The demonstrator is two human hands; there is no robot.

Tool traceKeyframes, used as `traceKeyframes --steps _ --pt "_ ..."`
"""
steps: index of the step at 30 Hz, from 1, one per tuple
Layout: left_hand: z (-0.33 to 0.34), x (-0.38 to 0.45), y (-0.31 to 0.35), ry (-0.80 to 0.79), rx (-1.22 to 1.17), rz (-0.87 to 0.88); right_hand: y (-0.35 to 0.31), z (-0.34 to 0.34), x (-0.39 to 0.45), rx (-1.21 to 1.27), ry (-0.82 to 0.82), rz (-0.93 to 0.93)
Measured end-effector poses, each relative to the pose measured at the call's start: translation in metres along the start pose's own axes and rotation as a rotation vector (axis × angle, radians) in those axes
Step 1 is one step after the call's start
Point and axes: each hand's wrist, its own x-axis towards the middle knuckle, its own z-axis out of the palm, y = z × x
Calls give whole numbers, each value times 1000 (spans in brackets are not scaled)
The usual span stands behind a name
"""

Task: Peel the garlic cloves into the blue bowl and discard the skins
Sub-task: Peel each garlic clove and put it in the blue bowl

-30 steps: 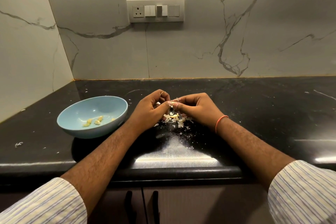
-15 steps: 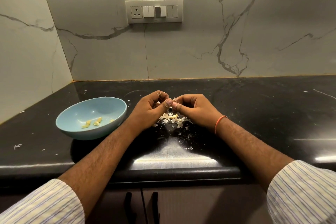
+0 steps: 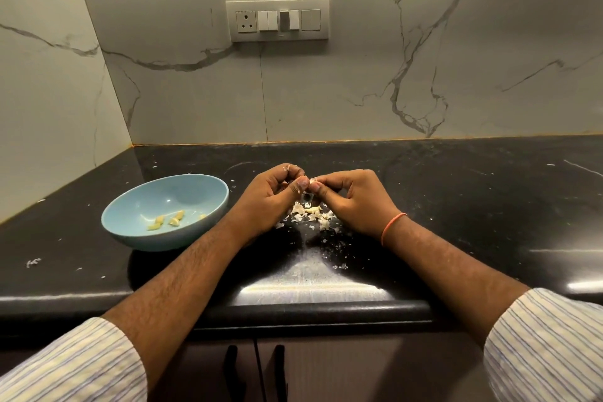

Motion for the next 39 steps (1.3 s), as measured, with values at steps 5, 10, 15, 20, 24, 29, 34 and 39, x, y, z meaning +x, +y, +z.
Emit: traceKeyframes --steps 5,10,15,20,24,29,34,39 --pt "4 0 0 69 0 65 1 4 4 -18 75 5" --pt "2 -1 -1 164 7 52 2 -6 4 -11 83 73" --pt "2 -2 -2 197 -4 5 0 -7 2 8 -4 37" --pt "1 -2 -4 212 8 -56 2 -7 4 112 -13 55" --pt "1 0 -6 110 75 -68 4 -7 5 251 23 104" --pt "2 -2 -7 131 133 -52 4 -8 5 293 -12 125" --pt "1 -1 -8 172 115 -65 5 -7 4 109 75 109" --pt "1 -3 -4 85 84 -77 3 -7 2 -15 22 9"
